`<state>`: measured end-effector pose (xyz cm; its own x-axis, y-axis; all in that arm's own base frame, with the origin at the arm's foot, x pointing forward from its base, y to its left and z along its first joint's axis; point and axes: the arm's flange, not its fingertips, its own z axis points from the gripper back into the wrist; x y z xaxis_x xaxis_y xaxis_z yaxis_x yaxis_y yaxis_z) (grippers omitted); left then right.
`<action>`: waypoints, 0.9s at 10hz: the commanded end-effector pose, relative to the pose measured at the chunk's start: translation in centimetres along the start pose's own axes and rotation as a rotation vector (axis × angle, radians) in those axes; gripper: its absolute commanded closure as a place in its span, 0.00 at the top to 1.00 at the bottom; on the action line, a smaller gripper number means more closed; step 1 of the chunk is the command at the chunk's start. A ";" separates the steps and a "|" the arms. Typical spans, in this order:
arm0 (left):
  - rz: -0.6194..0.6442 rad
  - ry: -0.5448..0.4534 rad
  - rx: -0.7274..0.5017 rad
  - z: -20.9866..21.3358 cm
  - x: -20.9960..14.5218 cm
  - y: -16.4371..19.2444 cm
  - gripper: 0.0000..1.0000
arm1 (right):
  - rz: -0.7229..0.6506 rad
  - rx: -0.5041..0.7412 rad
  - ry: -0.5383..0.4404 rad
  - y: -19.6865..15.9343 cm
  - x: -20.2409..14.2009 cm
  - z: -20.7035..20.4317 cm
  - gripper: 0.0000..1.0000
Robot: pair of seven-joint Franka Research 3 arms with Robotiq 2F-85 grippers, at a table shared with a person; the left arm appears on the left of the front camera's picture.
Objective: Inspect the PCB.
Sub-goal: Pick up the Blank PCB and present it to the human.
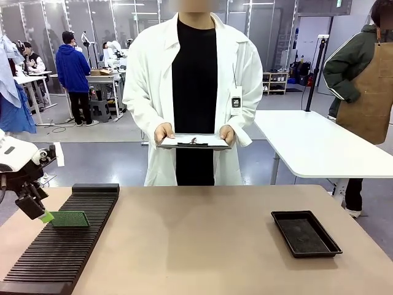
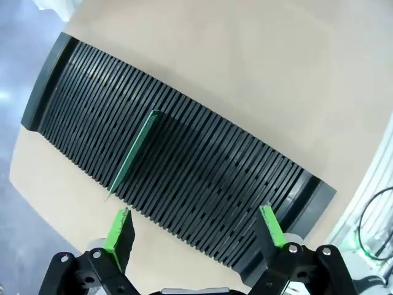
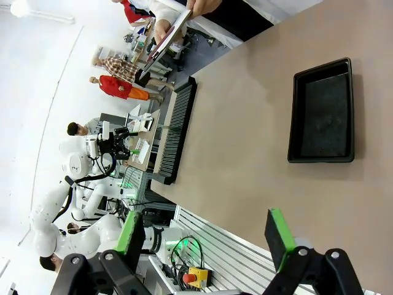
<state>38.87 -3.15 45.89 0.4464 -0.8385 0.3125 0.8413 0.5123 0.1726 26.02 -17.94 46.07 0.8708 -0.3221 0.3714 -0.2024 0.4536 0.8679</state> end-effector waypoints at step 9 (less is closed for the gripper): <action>-0.382 -0.035 0.054 -3.1 -0.7 3.8 1.00 | 0.011 0.009 -0.007 0.1 0.0 0.1 1.00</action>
<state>41.20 -1.89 44.41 0.2086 -0.9453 0.2508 0.9220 0.2756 0.2719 26.03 -17.93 46.07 0.8709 -0.3217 0.3714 -0.2024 0.4540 0.8677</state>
